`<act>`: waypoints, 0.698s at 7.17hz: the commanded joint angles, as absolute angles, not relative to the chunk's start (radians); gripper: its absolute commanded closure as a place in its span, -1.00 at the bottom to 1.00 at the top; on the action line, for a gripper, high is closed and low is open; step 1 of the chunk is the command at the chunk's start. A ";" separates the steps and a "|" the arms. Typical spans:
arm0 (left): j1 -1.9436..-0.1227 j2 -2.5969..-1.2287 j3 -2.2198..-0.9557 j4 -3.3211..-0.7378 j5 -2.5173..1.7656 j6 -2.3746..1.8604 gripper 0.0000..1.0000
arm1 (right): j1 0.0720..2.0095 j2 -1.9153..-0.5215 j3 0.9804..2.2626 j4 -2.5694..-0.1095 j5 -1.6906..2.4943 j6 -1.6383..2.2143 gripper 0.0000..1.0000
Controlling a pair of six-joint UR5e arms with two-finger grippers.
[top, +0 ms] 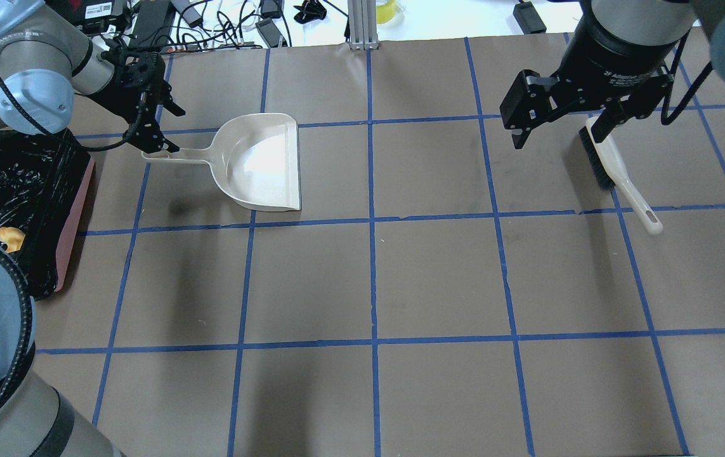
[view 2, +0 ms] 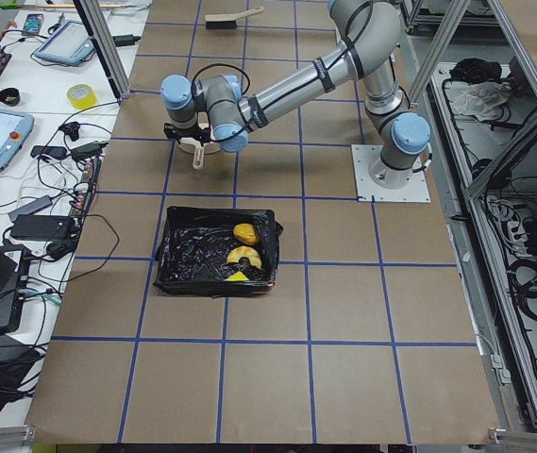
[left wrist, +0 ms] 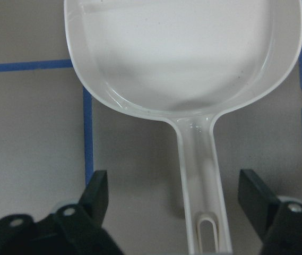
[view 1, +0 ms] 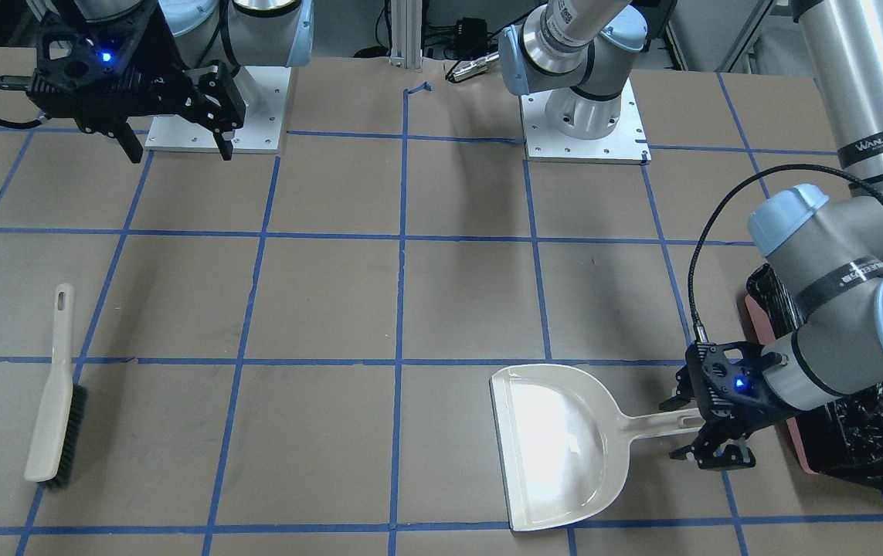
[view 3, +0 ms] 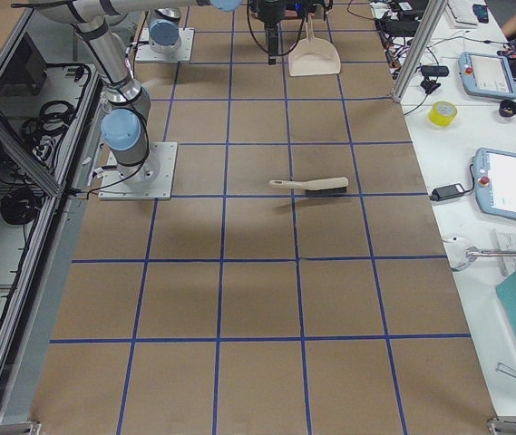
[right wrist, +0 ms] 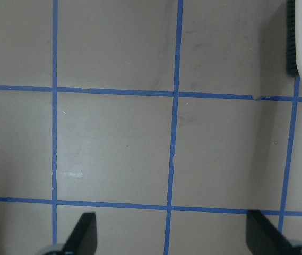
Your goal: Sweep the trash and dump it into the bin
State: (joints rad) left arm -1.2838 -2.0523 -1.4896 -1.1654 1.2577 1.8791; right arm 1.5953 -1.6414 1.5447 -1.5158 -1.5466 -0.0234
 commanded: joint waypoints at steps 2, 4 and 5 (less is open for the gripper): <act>-1.397 -1.930 -1.482 -1.244 1.275 1.556 -0.86 | 1.595 -1.641 1.545 -1.516 -1.549 -0.025 -1.00; -1.471 -1.826 -1.479 -1.322 1.379 1.267 -0.86 | 1.595 -1.641 1.545 -1.514 -1.546 -0.023 -1.00; -1.477 -1.771 -1.480 -1.359 1.390 1.139 -0.87 | 1.595 -1.641 1.545 -1.514 -1.545 -0.025 -1.00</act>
